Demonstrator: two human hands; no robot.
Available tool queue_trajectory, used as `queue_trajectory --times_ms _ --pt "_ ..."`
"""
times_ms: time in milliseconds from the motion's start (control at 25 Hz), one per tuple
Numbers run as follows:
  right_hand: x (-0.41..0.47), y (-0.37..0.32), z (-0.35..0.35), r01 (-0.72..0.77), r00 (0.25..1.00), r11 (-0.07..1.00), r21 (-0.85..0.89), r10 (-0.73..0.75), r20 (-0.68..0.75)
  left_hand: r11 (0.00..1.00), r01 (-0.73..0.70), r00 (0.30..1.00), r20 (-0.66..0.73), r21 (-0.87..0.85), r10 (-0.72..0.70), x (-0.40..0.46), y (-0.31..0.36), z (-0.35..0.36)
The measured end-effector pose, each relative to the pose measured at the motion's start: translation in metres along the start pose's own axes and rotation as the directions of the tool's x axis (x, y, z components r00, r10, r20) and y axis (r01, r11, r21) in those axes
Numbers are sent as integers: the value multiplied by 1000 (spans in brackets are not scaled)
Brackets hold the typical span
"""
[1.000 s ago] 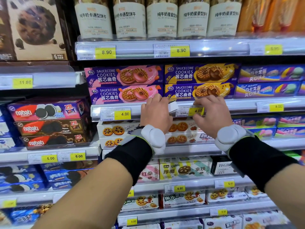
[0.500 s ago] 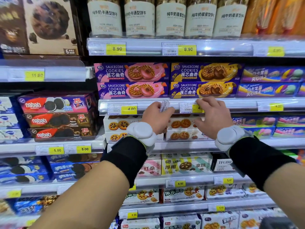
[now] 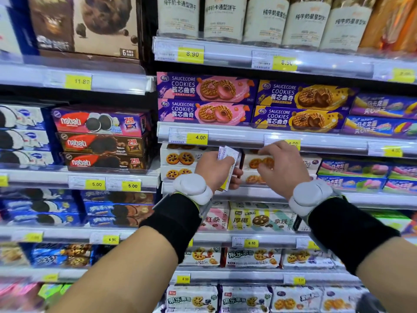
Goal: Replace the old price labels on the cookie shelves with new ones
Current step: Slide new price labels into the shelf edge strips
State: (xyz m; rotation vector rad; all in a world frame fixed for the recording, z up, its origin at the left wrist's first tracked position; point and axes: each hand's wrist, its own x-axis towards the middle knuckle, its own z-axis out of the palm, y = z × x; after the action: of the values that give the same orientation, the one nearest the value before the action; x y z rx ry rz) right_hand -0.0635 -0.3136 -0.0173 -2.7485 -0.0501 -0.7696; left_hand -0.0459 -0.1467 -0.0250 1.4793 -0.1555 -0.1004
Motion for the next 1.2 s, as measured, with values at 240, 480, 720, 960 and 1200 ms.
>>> queue_trajectory --times_ms 240,480,720,960,1200 --pt "-1 -50 22 -69 997 913 403 53 52 1000 -10 1000 3 22 10 -11 -20 -22" --pt "-1 -73 47 -41 999 914 405 26 43 998 -28 998 -49 50 31 -9 -38 -50" --pt "-1 -87 59 -15 999 906 423 -6 48 945 -164 960 -176 281 219 -7 -55 -81" --pt "3 -106 67 -45 995 889 456 -2 101 943 -184 940 -232 278 252 -7 -69 -112" --pt "5 -114 83 -31 979 859 510 -77 188 977 -110 970 -196 185 146 -5 -71 -124"
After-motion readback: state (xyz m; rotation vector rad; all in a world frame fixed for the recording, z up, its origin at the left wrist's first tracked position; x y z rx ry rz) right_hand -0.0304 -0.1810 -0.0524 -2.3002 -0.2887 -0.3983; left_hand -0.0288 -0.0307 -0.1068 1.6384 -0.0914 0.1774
